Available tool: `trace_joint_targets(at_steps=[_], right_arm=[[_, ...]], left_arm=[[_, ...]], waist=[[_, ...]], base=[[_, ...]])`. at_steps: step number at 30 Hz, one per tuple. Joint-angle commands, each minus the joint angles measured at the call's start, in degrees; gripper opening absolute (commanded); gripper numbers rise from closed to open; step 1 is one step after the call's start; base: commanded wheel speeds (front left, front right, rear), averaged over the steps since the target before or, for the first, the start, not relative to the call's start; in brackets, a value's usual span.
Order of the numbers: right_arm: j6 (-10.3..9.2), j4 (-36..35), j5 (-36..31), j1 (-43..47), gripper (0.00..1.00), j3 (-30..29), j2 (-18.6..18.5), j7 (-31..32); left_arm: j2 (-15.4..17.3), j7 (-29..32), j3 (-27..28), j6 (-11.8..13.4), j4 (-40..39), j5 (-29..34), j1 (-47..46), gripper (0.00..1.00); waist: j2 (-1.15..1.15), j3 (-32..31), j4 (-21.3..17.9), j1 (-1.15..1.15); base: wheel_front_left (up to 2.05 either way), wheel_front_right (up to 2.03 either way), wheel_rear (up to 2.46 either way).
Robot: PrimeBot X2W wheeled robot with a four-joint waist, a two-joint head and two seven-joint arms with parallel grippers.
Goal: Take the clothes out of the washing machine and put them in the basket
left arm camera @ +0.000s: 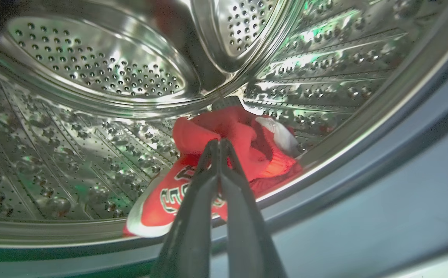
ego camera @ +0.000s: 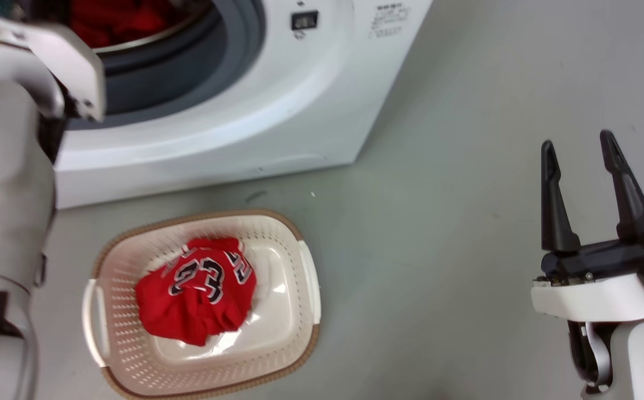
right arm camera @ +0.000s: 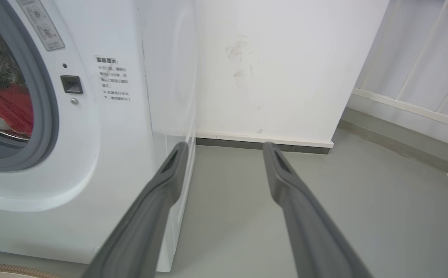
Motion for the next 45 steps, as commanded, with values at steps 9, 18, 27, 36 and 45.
trace_joint_targets(at_steps=[9, 18, 27, 36, 45], right_arm=[[-0.08, 1.0, -0.9, 4.6, 1.00, -0.6, 0.0, -0.1], [-0.08, 1.6, -1.8, 7.3, 1.00, -1.7, 0.0, -0.1], [-0.08, 1.7, -1.6, 9.4, 1.00, -2.4, 0.0, -0.1], [-0.07, 1.2, -1.3, 10.0, 1.00, -2.7, 0.0, -0.1], [-0.07, 0.6, -1.4, 7.3, 1.00, -2.4, 0.0, -0.1]], left_arm=[[-2.5, -6.5, 1.0, 1.3, -8.5, -2.4, 13.1, 0.00], [-1.7, -6.8, 3.9, 5.8, -30.7, -2.5, 26.8, 0.00], [-0.5, -5.8, 4.1, 10.0, -50.0, -2.1, 39.3, 0.00], [1.3, -0.6, 2.5, 12.6, -63.7, -2.0, 49.0, 0.00], [3.3, 4.5, -0.6, 12.9, -64.0, -2.0, 56.0, 0.00]], waist=[[0.00, -11.6, 5.1, 0.00], [0.00, -17.5, 7.5, 0.00], [0.00, -21.0, 8.8, 0.00], [0.00, -20.7, 9.6, 0.00], [0.00, -16.4, 9.4, 0.00]], base=[[0.00, 0.00, 0.00], [0.00, 0.00, 0.00], [0.00, 0.00, 0.00], [0.00, 0.00, 0.00], [0.00, 0.00, 0.00]])
